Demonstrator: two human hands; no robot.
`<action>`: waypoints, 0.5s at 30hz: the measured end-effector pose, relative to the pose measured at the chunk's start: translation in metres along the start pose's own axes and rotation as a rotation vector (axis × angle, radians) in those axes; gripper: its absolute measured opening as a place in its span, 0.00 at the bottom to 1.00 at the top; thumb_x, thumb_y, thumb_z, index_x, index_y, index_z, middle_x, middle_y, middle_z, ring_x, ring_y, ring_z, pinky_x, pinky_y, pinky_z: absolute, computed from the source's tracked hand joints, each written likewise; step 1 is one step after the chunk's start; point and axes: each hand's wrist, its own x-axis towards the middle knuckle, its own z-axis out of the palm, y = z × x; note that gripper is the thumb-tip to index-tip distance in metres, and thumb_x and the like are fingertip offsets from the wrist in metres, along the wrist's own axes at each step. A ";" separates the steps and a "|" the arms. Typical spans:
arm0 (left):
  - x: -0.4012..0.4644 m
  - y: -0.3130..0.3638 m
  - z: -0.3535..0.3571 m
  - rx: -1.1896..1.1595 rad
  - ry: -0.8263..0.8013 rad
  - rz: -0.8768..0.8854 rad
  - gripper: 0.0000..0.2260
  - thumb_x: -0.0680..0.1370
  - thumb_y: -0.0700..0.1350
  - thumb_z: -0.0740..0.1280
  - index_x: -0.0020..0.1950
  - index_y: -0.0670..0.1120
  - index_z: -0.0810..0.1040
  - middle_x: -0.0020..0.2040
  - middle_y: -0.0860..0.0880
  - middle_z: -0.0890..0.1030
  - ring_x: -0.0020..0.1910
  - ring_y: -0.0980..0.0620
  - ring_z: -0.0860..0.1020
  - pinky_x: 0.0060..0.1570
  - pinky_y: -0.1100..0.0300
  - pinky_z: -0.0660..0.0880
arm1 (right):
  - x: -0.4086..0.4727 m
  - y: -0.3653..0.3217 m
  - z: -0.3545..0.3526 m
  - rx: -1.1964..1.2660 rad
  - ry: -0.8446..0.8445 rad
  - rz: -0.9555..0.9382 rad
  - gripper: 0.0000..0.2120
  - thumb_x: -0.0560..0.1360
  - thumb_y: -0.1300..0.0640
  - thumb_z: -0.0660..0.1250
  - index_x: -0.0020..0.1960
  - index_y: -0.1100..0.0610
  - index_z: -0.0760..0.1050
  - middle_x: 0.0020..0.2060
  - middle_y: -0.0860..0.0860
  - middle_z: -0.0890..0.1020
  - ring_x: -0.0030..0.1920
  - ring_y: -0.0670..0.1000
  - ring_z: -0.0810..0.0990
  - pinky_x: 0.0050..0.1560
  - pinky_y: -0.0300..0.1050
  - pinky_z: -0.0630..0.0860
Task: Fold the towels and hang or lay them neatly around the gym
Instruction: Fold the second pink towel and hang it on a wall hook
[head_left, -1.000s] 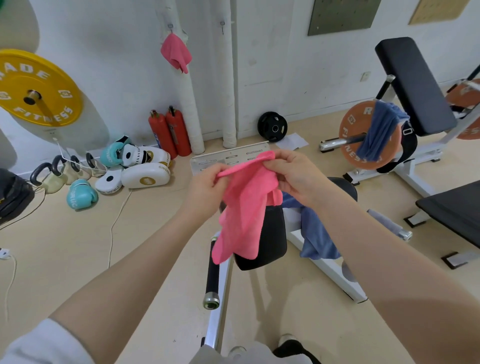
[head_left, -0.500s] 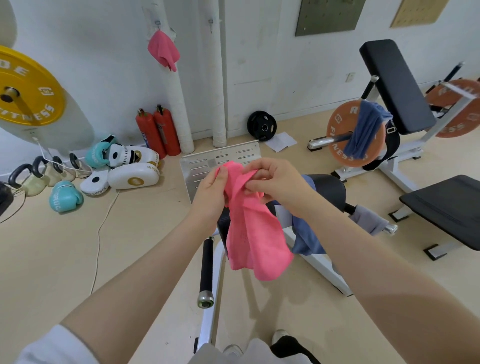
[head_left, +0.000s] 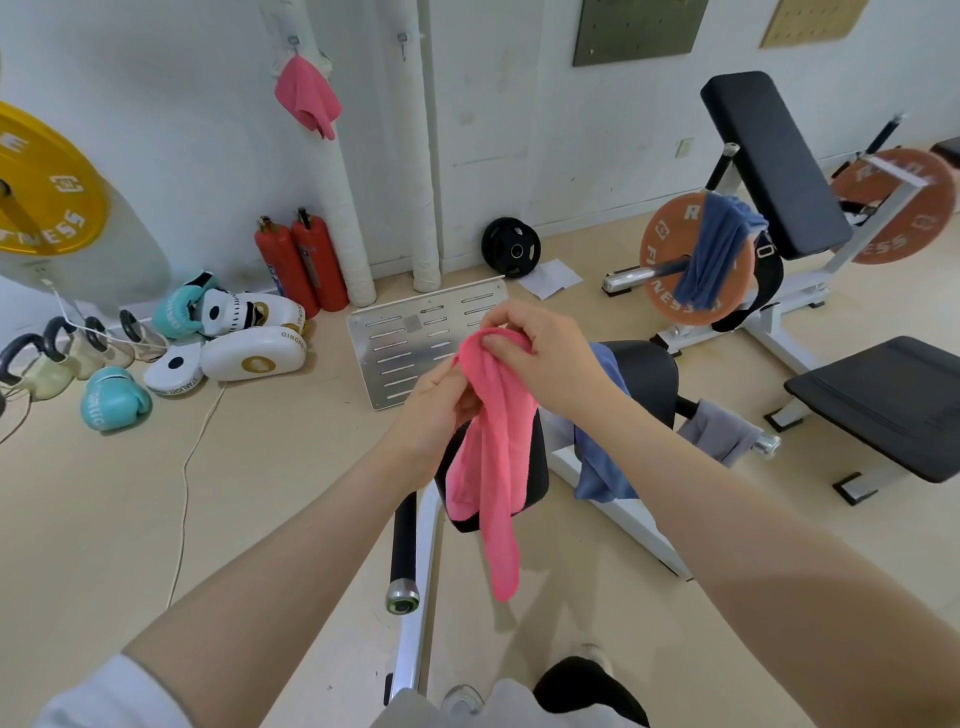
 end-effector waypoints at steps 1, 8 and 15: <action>0.001 -0.001 0.002 0.009 0.014 0.003 0.12 0.81 0.43 0.55 0.50 0.49 0.79 0.41 0.54 0.84 0.43 0.58 0.81 0.50 0.62 0.77 | -0.001 0.002 -0.001 -0.011 -0.012 -0.008 0.06 0.77 0.60 0.63 0.51 0.58 0.77 0.39 0.47 0.79 0.43 0.46 0.75 0.43 0.30 0.67; 0.021 0.001 0.020 0.052 0.014 -0.044 0.14 0.81 0.45 0.55 0.52 0.46 0.80 0.43 0.49 0.84 0.44 0.55 0.81 0.46 0.62 0.77 | 0.003 0.021 -0.014 0.041 0.005 0.027 0.05 0.72 0.57 0.70 0.47 0.58 0.79 0.42 0.46 0.76 0.42 0.40 0.72 0.45 0.29 0.67; 0.045 0.007 0.050 0.044 -0.004 -0.083 0.26 0.78 0.62 0.50 0.45 0.50 0.84 0.44 0.48 0.85 0.48 0.53 0.82 0.55 0.57 0.76 | 0.017 0.047 -0.051 0.057 -0.085 0.026 0.05 0.71 0.57 0.71 0.40 0.53 0.75 0.43 0.46 0.81 0.35 0.35 0.74 0.39 0.28 0.65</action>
